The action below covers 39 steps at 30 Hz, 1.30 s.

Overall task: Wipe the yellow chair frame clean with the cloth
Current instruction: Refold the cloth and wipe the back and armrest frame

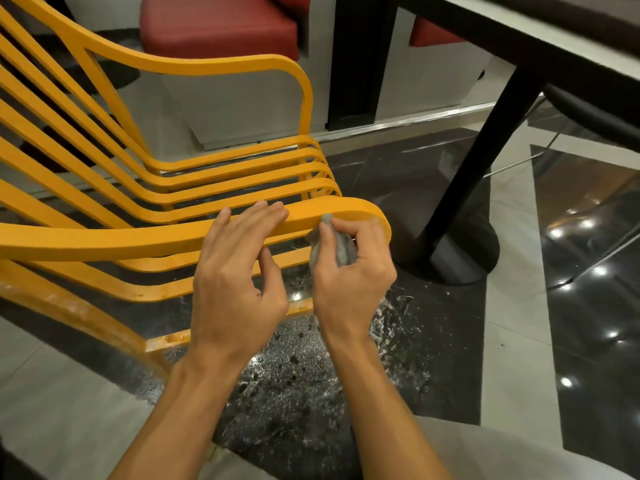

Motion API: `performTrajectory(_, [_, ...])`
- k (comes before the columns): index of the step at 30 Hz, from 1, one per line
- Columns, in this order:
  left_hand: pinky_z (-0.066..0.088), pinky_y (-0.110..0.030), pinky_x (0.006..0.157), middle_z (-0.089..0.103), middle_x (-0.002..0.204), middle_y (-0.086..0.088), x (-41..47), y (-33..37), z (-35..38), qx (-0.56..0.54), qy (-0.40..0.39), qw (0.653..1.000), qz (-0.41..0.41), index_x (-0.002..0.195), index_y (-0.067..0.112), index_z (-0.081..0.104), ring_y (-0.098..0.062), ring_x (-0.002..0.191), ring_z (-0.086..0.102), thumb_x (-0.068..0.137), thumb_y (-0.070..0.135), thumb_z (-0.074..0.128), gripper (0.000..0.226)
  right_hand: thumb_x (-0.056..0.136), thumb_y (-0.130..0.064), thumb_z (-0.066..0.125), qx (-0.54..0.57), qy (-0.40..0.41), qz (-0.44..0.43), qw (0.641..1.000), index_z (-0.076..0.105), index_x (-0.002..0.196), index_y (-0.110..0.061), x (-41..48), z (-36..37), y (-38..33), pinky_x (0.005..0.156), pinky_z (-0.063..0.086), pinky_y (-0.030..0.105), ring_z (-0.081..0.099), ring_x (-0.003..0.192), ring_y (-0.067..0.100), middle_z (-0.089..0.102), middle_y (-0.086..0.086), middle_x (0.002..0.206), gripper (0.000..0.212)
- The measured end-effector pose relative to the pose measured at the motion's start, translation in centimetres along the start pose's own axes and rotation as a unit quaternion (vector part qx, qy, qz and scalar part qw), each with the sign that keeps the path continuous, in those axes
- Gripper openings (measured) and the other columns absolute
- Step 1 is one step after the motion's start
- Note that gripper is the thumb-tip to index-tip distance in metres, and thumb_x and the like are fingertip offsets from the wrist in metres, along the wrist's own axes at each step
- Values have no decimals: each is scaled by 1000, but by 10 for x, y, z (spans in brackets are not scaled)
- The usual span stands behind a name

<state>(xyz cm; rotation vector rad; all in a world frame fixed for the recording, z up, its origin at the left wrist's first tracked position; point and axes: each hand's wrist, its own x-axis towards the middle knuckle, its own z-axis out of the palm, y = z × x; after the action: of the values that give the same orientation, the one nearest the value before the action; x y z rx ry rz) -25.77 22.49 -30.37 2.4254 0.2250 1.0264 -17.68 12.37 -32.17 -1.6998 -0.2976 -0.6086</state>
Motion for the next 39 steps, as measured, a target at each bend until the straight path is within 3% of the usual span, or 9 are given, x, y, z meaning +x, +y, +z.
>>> performTrajectory(4, [27,-51,130,61,150,-2,1,-1,1,4,-2,1000,-6,146,7,61,-15,148,49,94,-7,60,54,93,-8,76,8,49,42,998,72,95,-6,10,-9,9,76,44,9,63,87,9,68,2,92,5])
performTrajectory(9, [27,-52,130,60,150,-2,1,-1,3,11,-8,1000,-7,146,6,61,-14,149,48,94,-1,56,53,95,-10,75,-11,-63,-30,997,72,95,-5,-14,11,-11,74,46,19,61,86,16,65,4,93,6])
performTrajectory(11, [26,-51,130,60,150,-2,1,-1,3,11,-10,1000,-6,146,7,61,-14,149,48,94,-1,56,53,95,-10,75,-15,-74,-38,996,72,96,-5,-12,9,-8,75,47,19,61,86,16,65,4,94,6])
performTrajectory(16, [27,-51,130,61,149,-3,1,-2,2,13,-7,1000,-2,145,6,62,-16,148,50,94,-2,57,52,92,-9,77,6,29,38,999,71,93,-8,6,-7,10,73,46,12,63,84,11,66,1,90,6])
performTrajectory(22, [27,-52,129,62,148,-2,1,0,5,23,-2,1000,-3,144,6,63,-16,148,50,94,-1,57,51,93,-8,78,6,-39,-5,999,73,93,-5,-8,5,-6,75,43,9,61,85,10,66,3,91,6])
performTrajectory(25, [27,-53,130,63,147,-3,3,4,8,21,6,1000,1,144,6,63,-17,147,51,94,-1,57,51,93,-11,78,10,3,31,999,73,94,-9,6,-7,8,72,50,18,64,87,13,67,0,92,5])
performTrajectory(30, [27,-55,129,62,150,-4,6,15,21,14,-16,1000,22,146,6,61,-18,149,49,94,-1,57,53,92,-14,78,9,64,81,995,73,93,-10,17,-17,19,76,51,16,67,87,11,69,-1,91,6])
performTrajectory(35, [26,-55,129,60,152,-4,8,21,31,10,-33,999,38,147,7,60,-18,151,47,93,-1,58,55,93,-23,77,5,97,143,985,73,91,-15,27,-24,36,73,57,30,68,84,12,71,-2,88,9])
performTrajectory(39, [26,-55,129,60,152,-3,9,22,36,18,-29,999,34,147,7,61,-17,150,48,92,0,58,55,93,-11,77,25,45,76,996,72,92,-8,18,-16,16,74,49,13,66,85,9,69,1,91,6])
